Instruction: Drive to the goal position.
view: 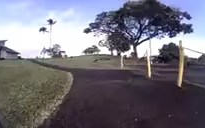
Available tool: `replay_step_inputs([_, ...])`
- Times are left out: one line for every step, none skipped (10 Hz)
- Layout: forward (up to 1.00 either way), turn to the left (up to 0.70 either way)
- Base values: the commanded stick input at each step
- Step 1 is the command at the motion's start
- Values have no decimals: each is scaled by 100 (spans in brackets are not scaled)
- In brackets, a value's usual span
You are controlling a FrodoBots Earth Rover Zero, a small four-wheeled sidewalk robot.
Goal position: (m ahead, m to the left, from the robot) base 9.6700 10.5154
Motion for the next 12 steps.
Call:
replay_step_inputs([100, 0])
replay_step_inputs([100, 0])
replay_step_inputs([100, 0])
replay_step_inputs([100, 0])
replay_step_inputs([100, 0])
replay_step_inputs([100, 0])
replay_step_inputs([100, 0])
replay_step_inputs([100, 15])
replay_step_inputs([100, 27])
replay_step_inputs([100, 27])
replay_step_inputs([100, 27])
replay_step_inputs([100, 27])
